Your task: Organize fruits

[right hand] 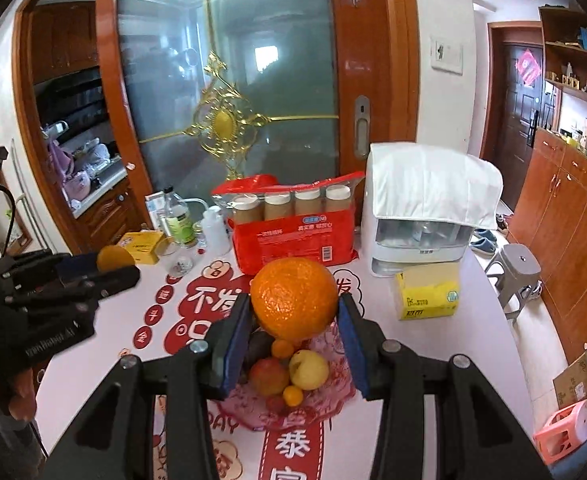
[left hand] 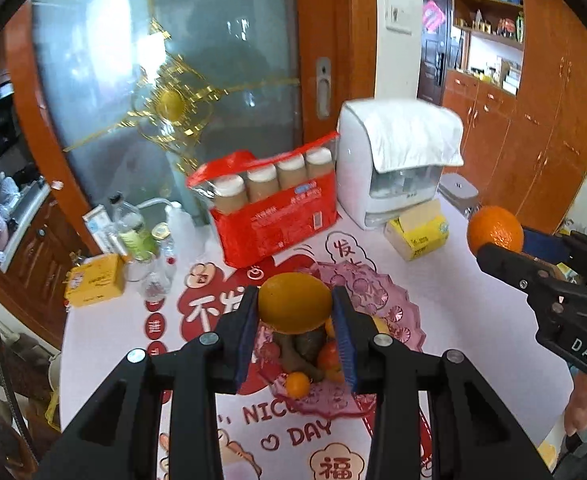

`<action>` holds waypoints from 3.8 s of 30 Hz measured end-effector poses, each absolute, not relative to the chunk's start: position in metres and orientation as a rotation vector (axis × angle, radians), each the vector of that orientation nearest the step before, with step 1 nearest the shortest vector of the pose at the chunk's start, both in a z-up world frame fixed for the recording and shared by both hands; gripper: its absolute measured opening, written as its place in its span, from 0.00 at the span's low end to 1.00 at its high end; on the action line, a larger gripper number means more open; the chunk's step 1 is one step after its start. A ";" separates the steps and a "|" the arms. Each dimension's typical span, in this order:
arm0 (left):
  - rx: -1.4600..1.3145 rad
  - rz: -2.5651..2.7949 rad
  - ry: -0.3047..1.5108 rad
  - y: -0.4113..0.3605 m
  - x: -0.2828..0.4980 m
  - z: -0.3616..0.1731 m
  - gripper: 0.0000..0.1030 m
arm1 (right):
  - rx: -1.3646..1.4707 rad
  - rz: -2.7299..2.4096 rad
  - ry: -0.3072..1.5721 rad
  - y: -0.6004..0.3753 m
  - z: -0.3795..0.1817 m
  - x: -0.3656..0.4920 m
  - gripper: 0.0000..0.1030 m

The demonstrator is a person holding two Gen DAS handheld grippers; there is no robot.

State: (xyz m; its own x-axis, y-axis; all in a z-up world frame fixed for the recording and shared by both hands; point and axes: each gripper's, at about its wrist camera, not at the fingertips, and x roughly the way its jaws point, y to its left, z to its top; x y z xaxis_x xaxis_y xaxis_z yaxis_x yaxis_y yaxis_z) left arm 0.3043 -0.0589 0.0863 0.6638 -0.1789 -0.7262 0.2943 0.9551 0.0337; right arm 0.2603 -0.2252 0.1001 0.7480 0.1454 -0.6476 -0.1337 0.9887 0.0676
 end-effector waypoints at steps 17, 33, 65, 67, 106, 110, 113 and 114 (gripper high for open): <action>0.175 -0.345 1.082 -0.090 0.389 -0.081 0.38 | 0.082 0.103 1.063 -0.223 -0.069 0.362 0.44; 0.069 -0.279 1.035 -0.043 0.386 -0.065 0.87 | 0.068 0.094 1.031 -0.217 -0.058 0.363 0.49; -0.033 -0.163 0.882 -0.007 0.179 0.019 0.97 | 0.100 0.183 0.875 -0.198 0.018 0.180 0.62; -0.037 -0.151 0.891 -0.006 0.165 0.014 0.97 | 0.104 0.170 0.886 -0.199 0.013 0.166 0.62; -0.028 0.008 0.894 -0.020 0.048 0.008 0.97 | 0.049 0.112 0.885 -0.193 0.014 0.046 0.62; -0.030 0.012 0.898 -0.019 0.048 0.008 0.97 | 0.046 0.119 0.891 -0.192 0.013 0.047 0.62; -0.030 0.015 0.903 -0.017 0.047 0.007 0.97 | 0.043 0.122 0.896 -0.190 0.011 0.049 0.62; -0.030 0.015 0.905 -0.017 0.047 0.006 0.97 | 0.043 0.123 0.898 -0.190 0.010 0.049 0.62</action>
State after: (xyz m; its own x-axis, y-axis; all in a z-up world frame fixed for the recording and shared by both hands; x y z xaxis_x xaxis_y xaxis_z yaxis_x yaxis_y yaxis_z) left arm 0.0466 -0.0167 0.0059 0.6179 0.0001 -0.7862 -0.0257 0.9995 -0.0201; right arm 0.0490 -0.1898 0.0104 0.6167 0.1251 -0.7772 -0.0893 0.9920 0.0888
